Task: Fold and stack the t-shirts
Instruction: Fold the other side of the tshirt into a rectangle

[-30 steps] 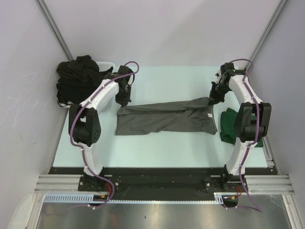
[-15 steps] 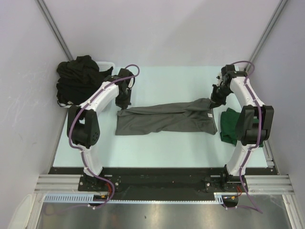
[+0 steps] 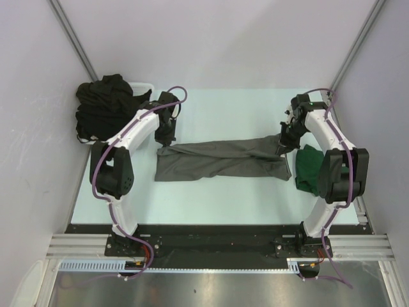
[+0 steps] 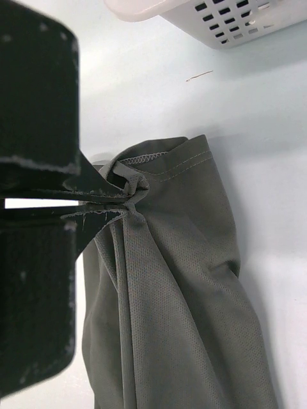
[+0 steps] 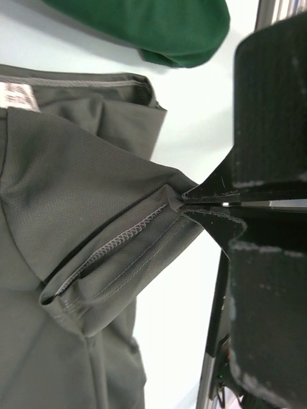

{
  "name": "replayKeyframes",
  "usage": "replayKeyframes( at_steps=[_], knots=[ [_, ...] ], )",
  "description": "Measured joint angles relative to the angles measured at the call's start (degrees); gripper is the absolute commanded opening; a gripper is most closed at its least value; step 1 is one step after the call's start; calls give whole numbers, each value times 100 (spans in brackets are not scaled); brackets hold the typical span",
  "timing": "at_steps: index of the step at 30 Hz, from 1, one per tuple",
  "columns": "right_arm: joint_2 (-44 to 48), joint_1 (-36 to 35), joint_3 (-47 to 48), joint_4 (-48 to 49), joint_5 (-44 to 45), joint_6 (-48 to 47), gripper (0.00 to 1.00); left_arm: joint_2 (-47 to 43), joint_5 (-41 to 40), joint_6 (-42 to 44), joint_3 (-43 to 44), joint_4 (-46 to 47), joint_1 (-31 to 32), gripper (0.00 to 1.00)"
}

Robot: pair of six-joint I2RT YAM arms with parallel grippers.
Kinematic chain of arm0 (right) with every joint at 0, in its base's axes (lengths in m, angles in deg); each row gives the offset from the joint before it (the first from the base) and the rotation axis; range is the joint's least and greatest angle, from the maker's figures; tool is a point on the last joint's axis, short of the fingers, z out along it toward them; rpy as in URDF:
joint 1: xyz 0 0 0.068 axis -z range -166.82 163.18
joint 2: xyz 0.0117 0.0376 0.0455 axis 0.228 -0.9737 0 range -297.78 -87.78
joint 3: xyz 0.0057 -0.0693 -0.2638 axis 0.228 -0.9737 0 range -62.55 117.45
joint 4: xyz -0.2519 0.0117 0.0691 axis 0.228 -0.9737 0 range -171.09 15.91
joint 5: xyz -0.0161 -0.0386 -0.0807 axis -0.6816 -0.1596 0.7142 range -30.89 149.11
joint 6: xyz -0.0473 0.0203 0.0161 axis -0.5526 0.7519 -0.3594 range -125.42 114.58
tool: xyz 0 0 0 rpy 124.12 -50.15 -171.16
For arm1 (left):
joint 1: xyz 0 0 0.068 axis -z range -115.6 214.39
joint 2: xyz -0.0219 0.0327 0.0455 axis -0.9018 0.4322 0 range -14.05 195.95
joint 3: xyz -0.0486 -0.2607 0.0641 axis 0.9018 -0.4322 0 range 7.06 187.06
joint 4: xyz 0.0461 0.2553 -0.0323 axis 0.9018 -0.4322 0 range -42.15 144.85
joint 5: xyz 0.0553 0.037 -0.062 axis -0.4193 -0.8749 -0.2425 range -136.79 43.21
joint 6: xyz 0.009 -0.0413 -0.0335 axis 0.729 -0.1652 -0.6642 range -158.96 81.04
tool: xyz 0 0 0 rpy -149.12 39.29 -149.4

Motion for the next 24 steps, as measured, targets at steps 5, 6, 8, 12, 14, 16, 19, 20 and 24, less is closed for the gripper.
replayKeyframes(
  at_steps=[5, 6, 8, 12, 14, 16, 19, 20, 24],
  knots=[
    [168, -31, -295, -20, 22, 0, 0, -13, 0, 2, 0, 0, 0, 0],
    [192, -31, -334, -20, 28, 0, 0, -13, 0, 2, 0, 0, 0, 0],
    [234, -31, -415, -20, 42, 0, 0, -13, 2, 4, 0, -2, 0, 0],
    [339, -31, -597, -22, 66, -2, 0, -13, 2, 13, 0, -2, 0, 0],
    [380, -28, -671, -28, 103, -4, 0, -13, 2, 15, 0, -2, 0, 0],
    [411, -24, -739, -31, 131, -9, 0, -13, 2, 17, 0, -2, 0, 0],
    [455, -13, -852, -28, 155, -24, 0, -13, 2, 24, 0, -2, 0, 0],
    [479, -9, -901, -33, 173, -31, 0, -13, 2, 42, 0, -2, 0, 0],
    [511, 11, -1005, -66, 190, -55, 0, -13, 2, 57, 0, -2, 0, 0]
  ],
)
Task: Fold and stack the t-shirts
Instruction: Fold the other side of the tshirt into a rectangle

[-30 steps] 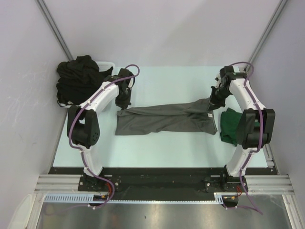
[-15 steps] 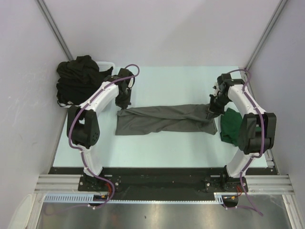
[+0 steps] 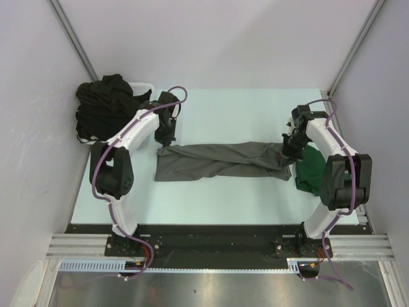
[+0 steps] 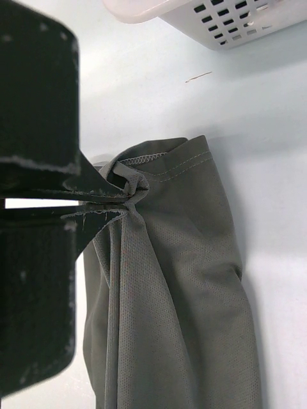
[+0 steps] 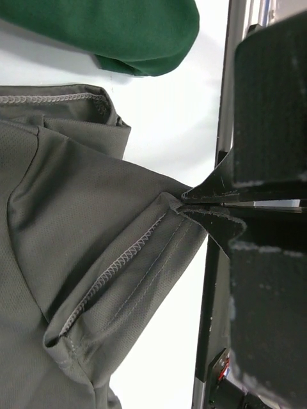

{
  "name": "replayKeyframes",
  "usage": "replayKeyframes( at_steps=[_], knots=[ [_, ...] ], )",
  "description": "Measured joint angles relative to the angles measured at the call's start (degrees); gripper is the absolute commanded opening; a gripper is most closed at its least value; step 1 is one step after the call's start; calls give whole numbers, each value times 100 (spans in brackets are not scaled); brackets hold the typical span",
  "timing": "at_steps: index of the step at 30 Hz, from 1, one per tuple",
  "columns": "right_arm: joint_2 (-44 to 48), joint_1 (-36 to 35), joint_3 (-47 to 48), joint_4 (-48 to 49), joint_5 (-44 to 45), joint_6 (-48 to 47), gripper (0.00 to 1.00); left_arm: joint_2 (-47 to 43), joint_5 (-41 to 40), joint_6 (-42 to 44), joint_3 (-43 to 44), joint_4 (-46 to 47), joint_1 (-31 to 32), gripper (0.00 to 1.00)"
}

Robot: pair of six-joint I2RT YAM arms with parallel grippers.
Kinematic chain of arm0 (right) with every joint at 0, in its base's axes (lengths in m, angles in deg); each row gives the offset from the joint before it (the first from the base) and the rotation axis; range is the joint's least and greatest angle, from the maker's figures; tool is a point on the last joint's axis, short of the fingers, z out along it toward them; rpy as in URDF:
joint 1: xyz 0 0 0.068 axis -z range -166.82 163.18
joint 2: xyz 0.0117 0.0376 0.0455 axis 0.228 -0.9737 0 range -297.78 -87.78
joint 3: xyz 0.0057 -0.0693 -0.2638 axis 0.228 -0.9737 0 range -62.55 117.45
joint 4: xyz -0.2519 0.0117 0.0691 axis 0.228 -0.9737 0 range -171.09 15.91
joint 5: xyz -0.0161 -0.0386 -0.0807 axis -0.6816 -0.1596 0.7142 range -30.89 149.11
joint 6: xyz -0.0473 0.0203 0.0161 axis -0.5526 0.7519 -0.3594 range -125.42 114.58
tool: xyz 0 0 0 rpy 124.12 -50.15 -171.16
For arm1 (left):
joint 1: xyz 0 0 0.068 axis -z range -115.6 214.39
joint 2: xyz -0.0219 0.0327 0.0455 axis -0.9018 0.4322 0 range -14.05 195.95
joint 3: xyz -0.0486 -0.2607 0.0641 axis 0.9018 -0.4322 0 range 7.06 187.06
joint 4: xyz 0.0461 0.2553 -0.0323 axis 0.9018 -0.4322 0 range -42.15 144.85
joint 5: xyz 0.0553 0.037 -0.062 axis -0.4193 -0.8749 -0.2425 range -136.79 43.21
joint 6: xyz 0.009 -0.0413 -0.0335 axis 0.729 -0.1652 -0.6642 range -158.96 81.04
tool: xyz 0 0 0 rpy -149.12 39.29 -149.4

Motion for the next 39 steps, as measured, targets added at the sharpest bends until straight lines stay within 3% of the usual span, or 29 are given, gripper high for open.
replayKeyframes(
  at_steps=[19, 26, 39],
  knots=[
    [-116, -2, -262, 31, 50, -17, 0, 0, 13, 2, 0, -4, 22, 0],
    [-310, -9, 400, -11, 289, -35, 0, 0, 11, 4, 0, -7, 22, 0],
    [-1593, 39, 2750, 83, 844, -140, 0, 0, 7, 2, 0, -4, 22, 0]
  ],
)
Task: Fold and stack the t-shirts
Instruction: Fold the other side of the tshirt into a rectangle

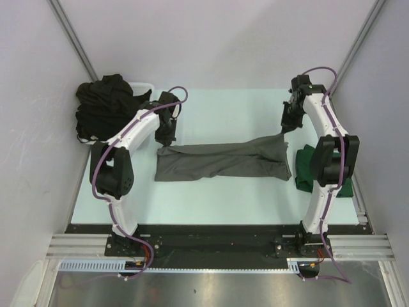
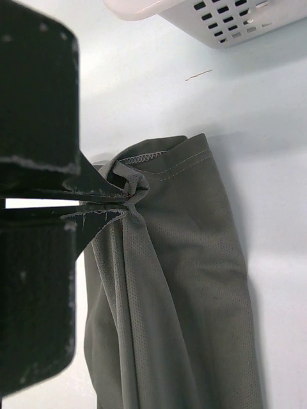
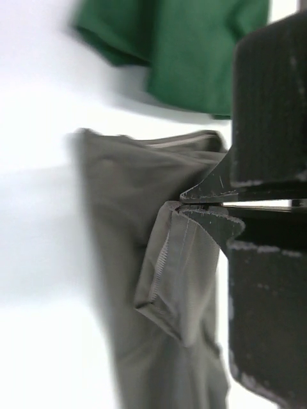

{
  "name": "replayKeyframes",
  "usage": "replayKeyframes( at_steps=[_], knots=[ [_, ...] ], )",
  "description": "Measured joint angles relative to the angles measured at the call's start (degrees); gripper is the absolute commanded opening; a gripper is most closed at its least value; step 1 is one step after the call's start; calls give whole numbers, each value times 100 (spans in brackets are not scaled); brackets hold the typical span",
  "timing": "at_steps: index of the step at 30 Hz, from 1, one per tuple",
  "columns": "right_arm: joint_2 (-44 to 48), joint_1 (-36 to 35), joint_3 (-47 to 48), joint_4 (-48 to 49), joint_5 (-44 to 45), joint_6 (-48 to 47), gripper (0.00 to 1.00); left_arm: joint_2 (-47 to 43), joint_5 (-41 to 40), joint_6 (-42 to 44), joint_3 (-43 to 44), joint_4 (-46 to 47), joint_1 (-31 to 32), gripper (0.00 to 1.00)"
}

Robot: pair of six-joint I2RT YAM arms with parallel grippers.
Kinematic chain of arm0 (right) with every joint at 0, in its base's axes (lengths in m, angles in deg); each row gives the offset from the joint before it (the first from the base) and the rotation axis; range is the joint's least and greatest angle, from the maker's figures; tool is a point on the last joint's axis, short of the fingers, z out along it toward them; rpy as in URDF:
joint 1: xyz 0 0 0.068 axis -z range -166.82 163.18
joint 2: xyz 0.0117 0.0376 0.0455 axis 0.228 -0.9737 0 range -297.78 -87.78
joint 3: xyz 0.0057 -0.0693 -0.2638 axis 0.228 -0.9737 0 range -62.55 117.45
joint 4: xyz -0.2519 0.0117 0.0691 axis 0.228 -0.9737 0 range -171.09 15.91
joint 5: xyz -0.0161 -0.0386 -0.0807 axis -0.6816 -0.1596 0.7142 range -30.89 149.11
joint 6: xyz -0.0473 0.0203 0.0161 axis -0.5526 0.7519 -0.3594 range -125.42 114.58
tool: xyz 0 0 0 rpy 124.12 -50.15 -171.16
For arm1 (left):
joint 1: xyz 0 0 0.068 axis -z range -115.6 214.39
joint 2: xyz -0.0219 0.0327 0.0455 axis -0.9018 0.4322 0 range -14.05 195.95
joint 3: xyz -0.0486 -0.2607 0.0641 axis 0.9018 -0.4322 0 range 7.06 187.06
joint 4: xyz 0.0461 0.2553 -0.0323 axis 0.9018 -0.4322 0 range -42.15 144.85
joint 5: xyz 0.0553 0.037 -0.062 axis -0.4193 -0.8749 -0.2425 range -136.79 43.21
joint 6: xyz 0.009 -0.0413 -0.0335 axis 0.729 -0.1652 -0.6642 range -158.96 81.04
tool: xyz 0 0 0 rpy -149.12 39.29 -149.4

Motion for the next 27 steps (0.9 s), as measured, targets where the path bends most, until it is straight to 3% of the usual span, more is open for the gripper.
replayKeyframes(
  at_steps=[9, 15, 27],
  knots=[
    [-1187, 48, 1683, 140, 146, -74, 0, 0, -13, -7, 0, 11, 2, 0],
    [-1263, 52, 1749, 337, 144, -203, 0, 57, -61, -4, 229, 9, 4, 0],
    [-1259, 153, 1609, 951, 234, -420, 0, 586, -345, -17, 1657, 133, 4, 0]
  ],
)
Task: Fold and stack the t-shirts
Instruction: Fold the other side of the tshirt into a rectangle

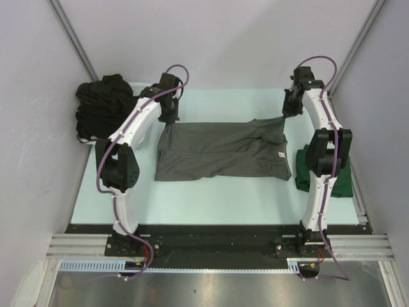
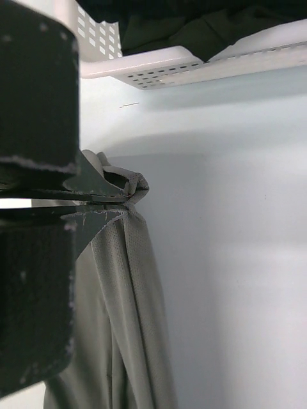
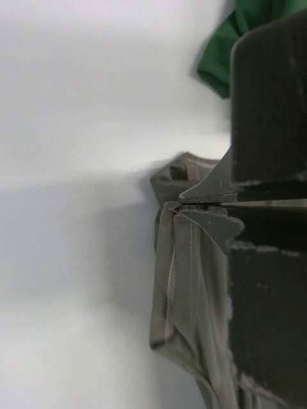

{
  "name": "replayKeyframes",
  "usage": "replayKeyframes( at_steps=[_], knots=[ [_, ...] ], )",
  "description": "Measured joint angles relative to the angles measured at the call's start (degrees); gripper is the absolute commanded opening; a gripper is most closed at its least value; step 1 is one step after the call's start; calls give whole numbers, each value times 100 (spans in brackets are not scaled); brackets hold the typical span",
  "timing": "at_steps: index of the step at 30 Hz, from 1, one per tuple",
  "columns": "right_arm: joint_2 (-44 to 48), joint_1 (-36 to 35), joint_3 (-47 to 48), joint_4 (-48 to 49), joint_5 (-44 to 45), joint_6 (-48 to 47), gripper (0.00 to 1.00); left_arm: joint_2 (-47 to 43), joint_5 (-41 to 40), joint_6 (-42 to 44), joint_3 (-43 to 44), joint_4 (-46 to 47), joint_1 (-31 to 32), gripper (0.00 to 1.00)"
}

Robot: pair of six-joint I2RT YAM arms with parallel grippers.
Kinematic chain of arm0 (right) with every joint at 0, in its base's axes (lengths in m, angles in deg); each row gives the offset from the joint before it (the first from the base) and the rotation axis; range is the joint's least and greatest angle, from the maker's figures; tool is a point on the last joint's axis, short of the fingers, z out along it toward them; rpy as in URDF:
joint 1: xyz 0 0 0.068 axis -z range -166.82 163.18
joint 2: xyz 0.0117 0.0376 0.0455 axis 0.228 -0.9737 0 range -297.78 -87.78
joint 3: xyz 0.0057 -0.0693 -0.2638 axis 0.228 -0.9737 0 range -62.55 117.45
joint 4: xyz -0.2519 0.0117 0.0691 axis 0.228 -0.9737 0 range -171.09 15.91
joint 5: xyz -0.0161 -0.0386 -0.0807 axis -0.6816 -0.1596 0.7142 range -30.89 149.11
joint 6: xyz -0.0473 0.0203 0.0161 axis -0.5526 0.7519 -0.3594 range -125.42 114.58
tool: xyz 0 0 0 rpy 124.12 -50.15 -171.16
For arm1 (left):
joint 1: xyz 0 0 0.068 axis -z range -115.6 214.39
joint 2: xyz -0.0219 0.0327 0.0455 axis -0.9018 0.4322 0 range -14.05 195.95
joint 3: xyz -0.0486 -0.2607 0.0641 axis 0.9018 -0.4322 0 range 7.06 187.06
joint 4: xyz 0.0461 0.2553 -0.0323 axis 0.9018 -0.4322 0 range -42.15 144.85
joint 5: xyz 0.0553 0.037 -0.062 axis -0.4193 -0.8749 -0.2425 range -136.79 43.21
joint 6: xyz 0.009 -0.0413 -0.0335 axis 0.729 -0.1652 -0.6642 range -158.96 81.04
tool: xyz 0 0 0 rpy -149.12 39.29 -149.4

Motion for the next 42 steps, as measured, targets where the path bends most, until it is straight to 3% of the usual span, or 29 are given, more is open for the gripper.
replayKeyframes(
  at_steps=[9, 27, 42],
  knots=[
    [0, 376, -223, 70, 52, -22, 0, 125, -76, -11, 63, 0, -46, 0],
    [0, 293, -96, 96, -337, -35, 0, 122, -170, -46, -63, 0, -114, 0],
    [1014, 278, -1427, -46, -662, 164, 0, -592, -157, -28, -1491, -74, -136, 0]
  ],
)
